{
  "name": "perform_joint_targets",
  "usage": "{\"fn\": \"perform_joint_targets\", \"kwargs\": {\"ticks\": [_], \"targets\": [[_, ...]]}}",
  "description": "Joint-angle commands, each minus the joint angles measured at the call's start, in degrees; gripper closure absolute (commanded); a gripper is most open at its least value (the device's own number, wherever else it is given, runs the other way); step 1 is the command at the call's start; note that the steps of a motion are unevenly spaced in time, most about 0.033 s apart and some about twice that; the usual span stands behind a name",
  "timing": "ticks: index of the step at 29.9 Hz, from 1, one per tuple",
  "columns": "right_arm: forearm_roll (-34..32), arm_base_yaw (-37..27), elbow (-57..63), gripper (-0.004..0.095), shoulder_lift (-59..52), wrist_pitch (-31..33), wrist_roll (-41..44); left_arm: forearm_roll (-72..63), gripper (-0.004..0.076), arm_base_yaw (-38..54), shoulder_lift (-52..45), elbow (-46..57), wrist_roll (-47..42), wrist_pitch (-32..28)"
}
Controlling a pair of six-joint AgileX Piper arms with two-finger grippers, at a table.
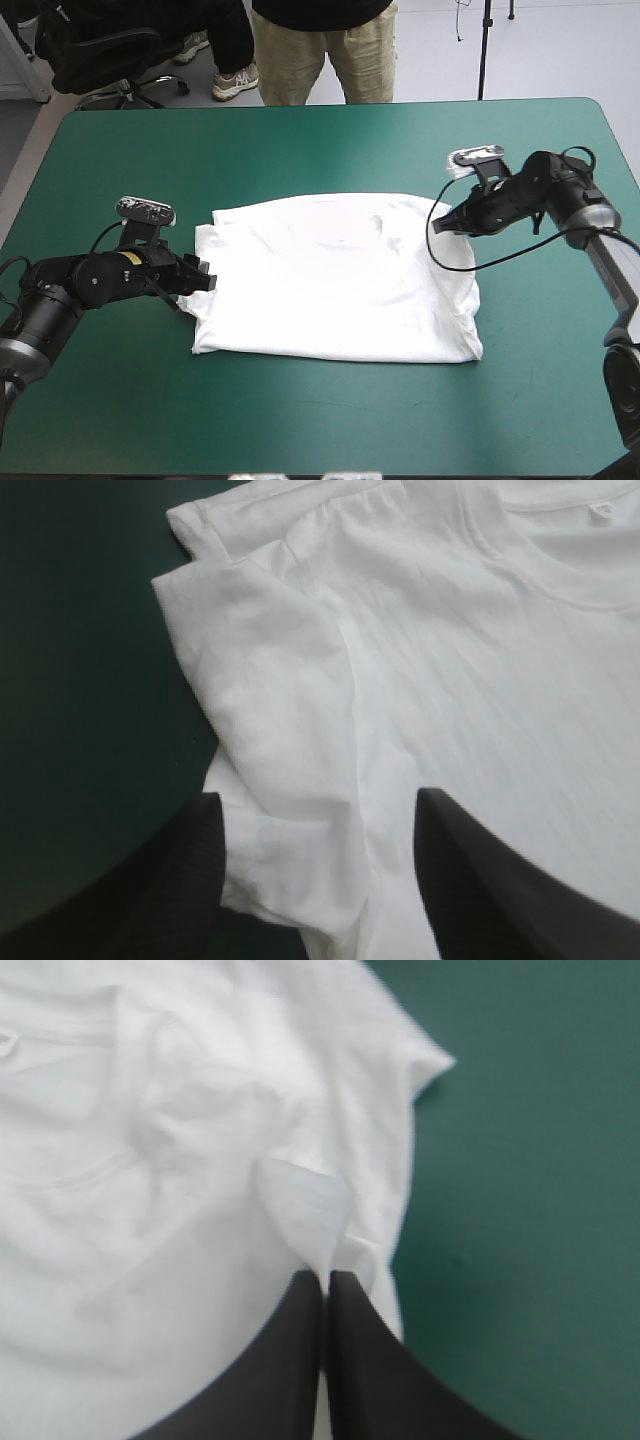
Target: Fold the cloth
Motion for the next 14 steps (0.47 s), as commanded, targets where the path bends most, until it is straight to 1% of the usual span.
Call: {"fn": "perform_joint_targets", "kwargs": {"ticks": [1,6,10,12,14], "targets": [[1.6,5.1,-1.1,0.0915,-2.0,-1.3,0.0,-0.6,0.0309,-0.1,-1.0,-1.7,-0.5,-1.3],[1.4,10.2,-1.1,0.0915,2.1,-4.5,2.1,-0.5,0.0309,-0.1,-1.0,-1.7,-0.8,1.7],[1.6,11.2,-1.1,0.0899,6.2,-6.1,2.1,-0.3,0.0309,-0.1,-1.0,-1.7,-1.0,4.0],[1.3,11.2,-1.1,0.0826,8.2,-6.1,2.0,-0.2,0.0309,-0.1,-1.0,-1.7,-1.1,4.5],[1.1,11.2,-1.1,0.0717,9.2,-6.0,1.1,0.5,0.0309,-0.1,-1.1,-1.7,-1.9,4.7]]}}
